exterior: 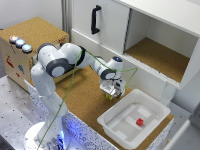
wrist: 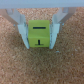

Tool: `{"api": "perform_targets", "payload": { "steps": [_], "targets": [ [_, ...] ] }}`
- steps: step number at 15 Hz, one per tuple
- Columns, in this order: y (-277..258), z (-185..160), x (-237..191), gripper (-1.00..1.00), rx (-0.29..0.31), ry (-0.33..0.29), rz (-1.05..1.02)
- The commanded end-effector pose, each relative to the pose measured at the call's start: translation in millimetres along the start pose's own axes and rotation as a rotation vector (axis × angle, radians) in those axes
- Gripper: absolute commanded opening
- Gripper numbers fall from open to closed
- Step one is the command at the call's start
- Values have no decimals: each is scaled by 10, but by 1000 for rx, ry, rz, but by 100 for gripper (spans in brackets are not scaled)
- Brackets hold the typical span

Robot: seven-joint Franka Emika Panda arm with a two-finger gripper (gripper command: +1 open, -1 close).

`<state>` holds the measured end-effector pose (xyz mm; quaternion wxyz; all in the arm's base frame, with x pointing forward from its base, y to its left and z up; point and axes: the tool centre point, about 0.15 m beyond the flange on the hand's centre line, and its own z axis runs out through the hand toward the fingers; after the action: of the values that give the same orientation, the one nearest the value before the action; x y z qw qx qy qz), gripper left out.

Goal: Move to the drawer, then store the yellow object

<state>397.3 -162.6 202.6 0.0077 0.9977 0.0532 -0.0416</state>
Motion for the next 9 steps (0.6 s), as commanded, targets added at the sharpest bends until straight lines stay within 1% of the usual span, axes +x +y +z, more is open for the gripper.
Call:
{"api": "perform_targets", "payload": {
  "steps": [1, 3, 6, 7, 9],
  "targets": [
    [-86, -160, 38, -100, -53, 83, -19],
    [-231, -457, 191, -100, -39, 158, -60],
    [-489, -907, 386, -100, -41, 263, -143],
    [-608, -1106, 454, -100, -40, 305, -181],
    [-813, -1418, 541, -100, -9, 359, -241]
  ]
}}
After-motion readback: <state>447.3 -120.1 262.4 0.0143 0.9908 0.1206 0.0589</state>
